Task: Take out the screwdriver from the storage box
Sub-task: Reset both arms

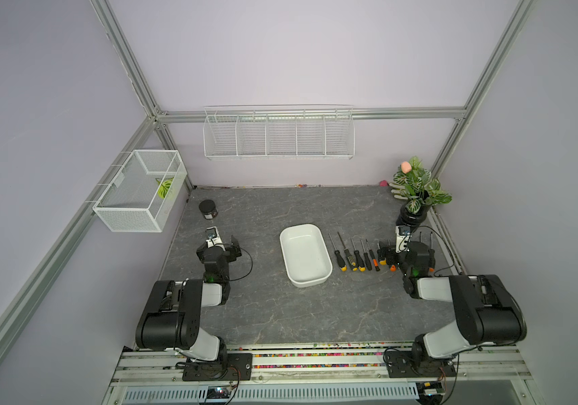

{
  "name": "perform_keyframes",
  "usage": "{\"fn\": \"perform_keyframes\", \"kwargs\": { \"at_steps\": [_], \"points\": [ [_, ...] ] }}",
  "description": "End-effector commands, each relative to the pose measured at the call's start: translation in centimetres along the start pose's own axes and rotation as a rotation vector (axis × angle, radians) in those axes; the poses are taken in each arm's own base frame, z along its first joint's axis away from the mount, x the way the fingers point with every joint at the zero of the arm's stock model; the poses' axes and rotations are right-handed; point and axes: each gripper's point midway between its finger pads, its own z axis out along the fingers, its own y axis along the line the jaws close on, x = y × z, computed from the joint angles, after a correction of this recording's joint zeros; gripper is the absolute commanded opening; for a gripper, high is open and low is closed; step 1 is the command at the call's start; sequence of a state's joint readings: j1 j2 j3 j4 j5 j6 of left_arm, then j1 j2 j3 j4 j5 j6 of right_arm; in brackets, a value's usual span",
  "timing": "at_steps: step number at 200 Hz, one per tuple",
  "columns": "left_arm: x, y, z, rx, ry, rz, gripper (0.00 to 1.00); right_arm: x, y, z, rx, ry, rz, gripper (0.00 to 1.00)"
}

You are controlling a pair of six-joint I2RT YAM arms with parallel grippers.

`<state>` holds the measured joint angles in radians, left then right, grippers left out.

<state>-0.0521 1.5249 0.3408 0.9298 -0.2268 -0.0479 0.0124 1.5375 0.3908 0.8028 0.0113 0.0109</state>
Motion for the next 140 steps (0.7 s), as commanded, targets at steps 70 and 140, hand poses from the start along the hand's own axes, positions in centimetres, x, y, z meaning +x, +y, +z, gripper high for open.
{"fn": "perform_keyframes", "kwargs": {
  "at_steps": [70,140],
  "points": [
    [-1.1,-0.3,-0.6,0.029,-0.051,0.001,1.00,-1.2,-0.4,-0.1,0.019,-0.027,0.014,0.99],
    [-0.9,-0.6,0.3,0.064,-0.005,-0.006,1.00,-1.2,-0.4,-0.1,0.020,-0.028,0.016,0.99]
  ]
}}
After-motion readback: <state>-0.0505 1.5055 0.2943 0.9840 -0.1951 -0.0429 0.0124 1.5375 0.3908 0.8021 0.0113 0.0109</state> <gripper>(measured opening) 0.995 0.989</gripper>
